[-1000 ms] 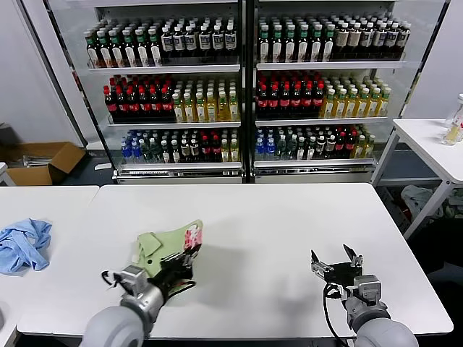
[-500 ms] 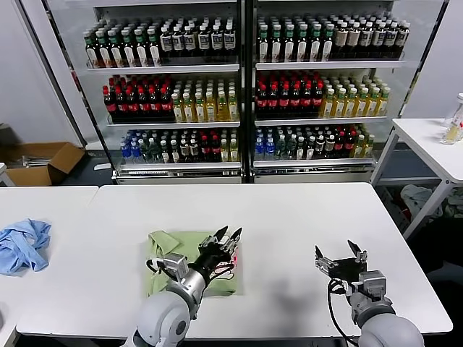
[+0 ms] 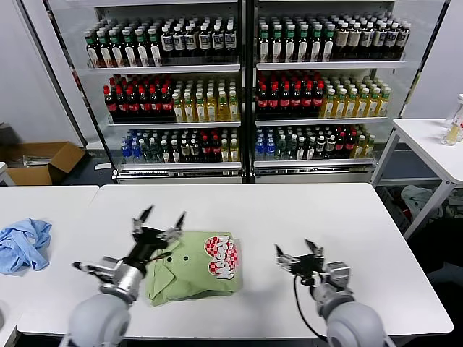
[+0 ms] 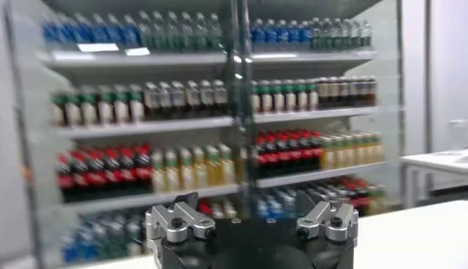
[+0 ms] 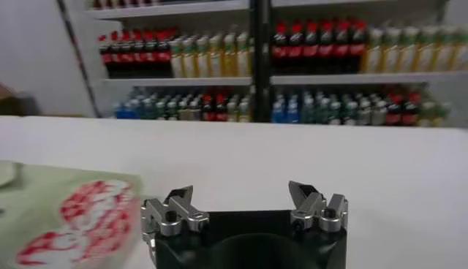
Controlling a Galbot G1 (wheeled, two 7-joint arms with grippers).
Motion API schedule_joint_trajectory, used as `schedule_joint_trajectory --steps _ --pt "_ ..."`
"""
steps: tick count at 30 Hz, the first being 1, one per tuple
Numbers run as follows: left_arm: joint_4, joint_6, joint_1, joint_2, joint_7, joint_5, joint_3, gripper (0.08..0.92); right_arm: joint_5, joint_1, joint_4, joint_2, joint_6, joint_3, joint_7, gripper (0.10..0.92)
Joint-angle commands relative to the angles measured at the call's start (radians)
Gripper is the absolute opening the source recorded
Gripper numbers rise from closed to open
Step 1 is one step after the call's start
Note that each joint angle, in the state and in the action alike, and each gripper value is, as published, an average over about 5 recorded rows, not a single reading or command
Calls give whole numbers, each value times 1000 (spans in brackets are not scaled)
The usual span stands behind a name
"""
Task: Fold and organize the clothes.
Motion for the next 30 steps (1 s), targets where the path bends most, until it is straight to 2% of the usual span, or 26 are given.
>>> schedule_joint_trajectory --steps 1,8,16,20,30 --pt "-27 -94 142 70 44 107 -227 822 134 251 -232 101 0 -338 41 823" --pt "-20 -112 179 62 46 108 -257 823 164 315 -331 134 0 -360 58 823" --pt "-4 -121 176 51 45 111 -245 823 198 310 -349 137 0 -351 80 811" --pt "3 -123 170 47 45 112 -239 823 213 293 -333 130 0 -337 86 724" --pt "10 -128 155 45 36 105 -221 822 211 264 -325 132 3 -313 73 429"
